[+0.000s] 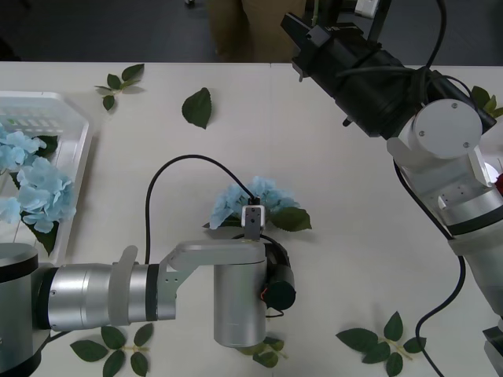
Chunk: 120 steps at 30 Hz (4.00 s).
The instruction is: Place the red flowers into the right box and the blue flowers into the left box. If a person shows an open palm, hand one flower to the person first, then continue sorting.
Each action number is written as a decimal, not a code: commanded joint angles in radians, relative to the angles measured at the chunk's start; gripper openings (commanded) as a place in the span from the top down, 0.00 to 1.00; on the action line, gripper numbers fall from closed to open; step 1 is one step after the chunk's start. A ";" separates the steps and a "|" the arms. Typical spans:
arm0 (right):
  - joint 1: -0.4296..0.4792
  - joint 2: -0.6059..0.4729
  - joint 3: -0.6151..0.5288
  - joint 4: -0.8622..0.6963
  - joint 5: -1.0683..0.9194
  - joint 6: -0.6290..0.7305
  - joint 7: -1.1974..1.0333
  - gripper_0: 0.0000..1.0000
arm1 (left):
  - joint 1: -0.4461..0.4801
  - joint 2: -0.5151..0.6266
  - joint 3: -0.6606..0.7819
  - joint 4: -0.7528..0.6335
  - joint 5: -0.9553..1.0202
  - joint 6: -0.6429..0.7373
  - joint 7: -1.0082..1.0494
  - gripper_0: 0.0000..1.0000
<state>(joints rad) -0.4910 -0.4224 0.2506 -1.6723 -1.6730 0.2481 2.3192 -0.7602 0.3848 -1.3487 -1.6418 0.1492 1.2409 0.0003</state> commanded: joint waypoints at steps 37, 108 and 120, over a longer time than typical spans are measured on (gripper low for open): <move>0.218 -0.429 -0.350 0.120 -0.198 0.769 -0.093 0.00 | 0.039 -0.018 -0.017 0.025 -0.013 0.025 -0.008 1.00; 0.086 -0.493 0.096 0.005 -0.553 0.593 0.386 0.00 | 0.015 0.881 1.059 0.166 1.130 0.238 -1.623 1.00; 0.086 -0.493 0.096 0.005 -0.553 0.593 0.386 0.00 | 0.022 0.612 1.057 -0.069 1.181 -0.153 -1.744 1.00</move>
<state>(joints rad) -0.3699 -0.9106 0.3394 -1.6376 -2.2150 0.8476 2.7091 -0.7362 1.0587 -0.3000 -1.6674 1.3080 1.1681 -1.5834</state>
